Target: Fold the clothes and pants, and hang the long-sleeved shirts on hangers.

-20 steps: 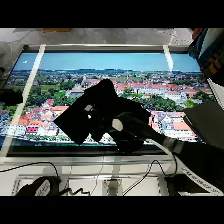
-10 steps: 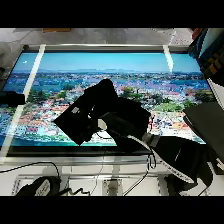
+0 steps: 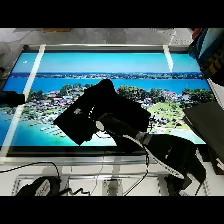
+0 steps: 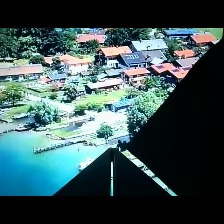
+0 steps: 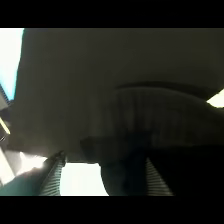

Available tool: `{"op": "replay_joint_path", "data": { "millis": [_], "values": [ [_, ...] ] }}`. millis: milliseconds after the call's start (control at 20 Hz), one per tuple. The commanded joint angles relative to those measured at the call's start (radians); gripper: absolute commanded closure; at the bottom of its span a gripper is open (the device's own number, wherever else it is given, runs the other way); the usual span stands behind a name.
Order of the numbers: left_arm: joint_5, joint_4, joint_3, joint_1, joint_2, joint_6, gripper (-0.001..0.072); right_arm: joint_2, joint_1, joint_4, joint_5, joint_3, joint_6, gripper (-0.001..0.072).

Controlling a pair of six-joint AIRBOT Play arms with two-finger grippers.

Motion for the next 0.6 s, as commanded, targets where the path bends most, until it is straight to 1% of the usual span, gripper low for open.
{"op": "replay_joint_path", "data": {
  "millis": [0,50,100,250,300,350,550],
  "values": [
    [0.000,0.000,0.000,0.000,0.001,0.000,0.0696,-0.009,-0.023,-0.066,-0.032,0.014,0.084,0.0264],
    [0.000,0.000,0.000,0.000,0.001,0.000,0.0696,-0.009,-0.033,-0.066,-0.040,0.014,0.100,0.0267],
    [0.000,0.000,0.000,0.000,0.001,0.000,0.0696,-0.009,-0.040,-0.067,-0.044,0.014,0.108,0.0301],
    [0.000,0.000,0.000,0.000,0.001,0.000,0.0696,-0.009,-0.051,-0.070,-0.066,0.014,0.113,0.0536],
    [0.000,0.000,-0.001,0.000,0.001,0.000,0.0696,-0.008,-0.051,-0.070,-0.082,0.014,0.113,0.0600],
    [0.000,0.000,-0.003,0.000,0.001,0.000,0.0696,-0.008,-0.051,-0.070,-0.090,0.016,0.113,0.0690],
    [0.014,-0.001,-0.040,0.000,0.000,0.000,0.0696,0.014,-0.069,-0.116,-0.080,0.076,0.112,0.0694]
  ]
}}
